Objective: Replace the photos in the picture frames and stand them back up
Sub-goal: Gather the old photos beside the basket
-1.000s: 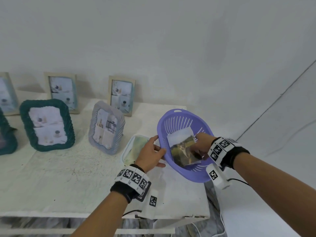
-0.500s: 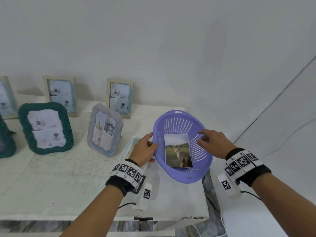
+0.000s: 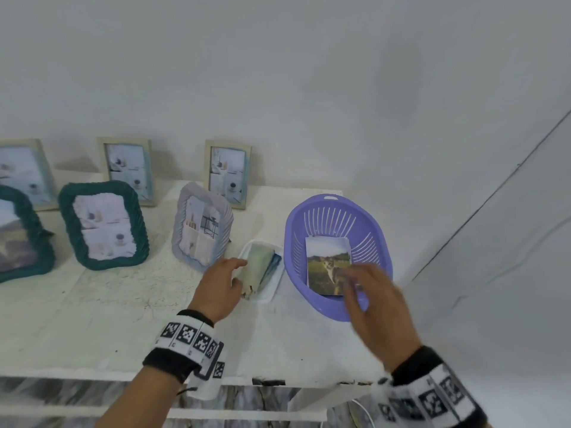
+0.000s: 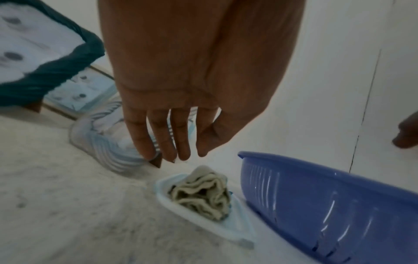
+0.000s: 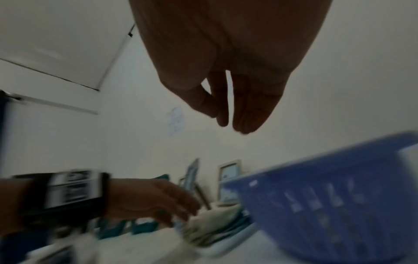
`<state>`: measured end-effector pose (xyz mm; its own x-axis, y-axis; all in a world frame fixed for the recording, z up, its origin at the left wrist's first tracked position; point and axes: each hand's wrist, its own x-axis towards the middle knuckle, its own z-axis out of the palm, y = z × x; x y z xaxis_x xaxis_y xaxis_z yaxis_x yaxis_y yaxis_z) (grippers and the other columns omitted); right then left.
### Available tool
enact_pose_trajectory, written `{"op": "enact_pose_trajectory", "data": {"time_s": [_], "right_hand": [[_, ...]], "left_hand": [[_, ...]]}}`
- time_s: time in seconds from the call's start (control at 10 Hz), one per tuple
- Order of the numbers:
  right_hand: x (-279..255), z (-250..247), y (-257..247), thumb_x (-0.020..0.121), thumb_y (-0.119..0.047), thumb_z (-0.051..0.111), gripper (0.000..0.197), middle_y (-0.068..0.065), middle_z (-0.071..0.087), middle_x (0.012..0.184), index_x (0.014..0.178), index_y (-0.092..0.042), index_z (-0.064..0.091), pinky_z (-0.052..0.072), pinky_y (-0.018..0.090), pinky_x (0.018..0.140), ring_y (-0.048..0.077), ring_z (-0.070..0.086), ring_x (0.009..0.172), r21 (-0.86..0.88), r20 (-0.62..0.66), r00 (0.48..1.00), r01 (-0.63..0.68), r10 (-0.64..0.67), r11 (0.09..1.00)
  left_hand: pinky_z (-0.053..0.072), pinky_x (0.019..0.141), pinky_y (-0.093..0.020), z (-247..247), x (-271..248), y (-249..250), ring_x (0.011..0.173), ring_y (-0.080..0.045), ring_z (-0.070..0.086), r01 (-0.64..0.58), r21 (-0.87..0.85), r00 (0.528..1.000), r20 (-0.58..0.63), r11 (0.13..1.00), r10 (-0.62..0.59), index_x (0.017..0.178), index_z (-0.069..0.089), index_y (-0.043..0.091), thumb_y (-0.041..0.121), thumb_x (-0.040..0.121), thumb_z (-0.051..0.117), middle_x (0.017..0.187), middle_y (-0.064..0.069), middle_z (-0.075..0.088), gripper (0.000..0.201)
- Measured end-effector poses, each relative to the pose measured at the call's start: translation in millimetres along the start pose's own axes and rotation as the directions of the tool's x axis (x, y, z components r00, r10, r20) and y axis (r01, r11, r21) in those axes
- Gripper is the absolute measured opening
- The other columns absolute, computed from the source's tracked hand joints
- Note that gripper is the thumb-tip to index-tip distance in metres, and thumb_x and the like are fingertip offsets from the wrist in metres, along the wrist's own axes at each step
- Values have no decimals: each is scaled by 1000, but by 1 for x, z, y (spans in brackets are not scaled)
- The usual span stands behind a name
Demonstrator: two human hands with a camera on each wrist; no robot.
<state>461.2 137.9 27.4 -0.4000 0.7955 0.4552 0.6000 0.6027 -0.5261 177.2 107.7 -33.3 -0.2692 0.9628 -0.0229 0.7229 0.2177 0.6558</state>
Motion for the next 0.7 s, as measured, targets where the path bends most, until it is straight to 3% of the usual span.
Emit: {"op": "enact_pose_trajectory", "data": {"time_s": [0.1,0.2,0.3,0.4,0.5,0.6,0.7], "right_hand": [[-22,34,-42,95,-26,42,31,-2,60,113,117,-16,62,50,30,85,12,59,96,136,289,954,41,-80,990],[-27,78,-55,101,-25,35,49,2,31,153,148,-13,31,31,34,111,22,37,134,-5,610,793,-21,20,1000],[-20,111,-53,99,-20,34,58,6,13,160,152,-9,15,31,40,109,34,33,131,-219,656,746,41,116,975],[-18,128,-42,92,-19,44,63,7,23,157,150,-7,23,41,44,99,37,40,121,-366,619,754,28,221,930],[-18,130,-35,66,-24,72,65,9,59,132,126,-6,59,56,40,74,35,62,94,-464,558,792,48,249,885],[-22,134,-28,52,-25,79,66,7,67,118,114,-7,68,58,37,61,32,66,81,-496,496,823,7,277,868],[-24,138,-31,73,-22,60,61,11,56,136,130,-5,56,56,43,75,39,61,98,-417,501,819,-56,281,907]], "left_hand": [[37,100,-27,-3,-5,-12,121,-26,52,-16,87,994,106,996,7,132,54,8,-5,90,48,133,-12,55,45],[39,98,-29,-1,-6,-16,120,-31,54,-41,107,983,181,993,21,130,55,2,-8,87,46,130,-16,58,45],[37,103,-31,5,-7,-19,121,-31,51,-47,128,981,194,991,22,133,54,3,-6,86,46,133,-17,55,48],[30,108,-26,12,-11,-16,129,-27,45,-67,88,971,237,994,44,141,47,7,-3,90,45,140,-13,49,52],[26,107,-20,18,-15,-11,131,-24,43,-114,58,960,265,992,94,143,44,9,-1,92,45,142,-11,46,52],[25,107,-18,20,-13,-15,132,-21,42,-133,27,956,269,991,121,144,43,9,1,93,45,144,-9,45,52],[26,112,-22,15,-13,-21,135,-19,40,-147,-13,954,263,989,146,144,42,12,2,94,45,147,-8,43,51]]}}
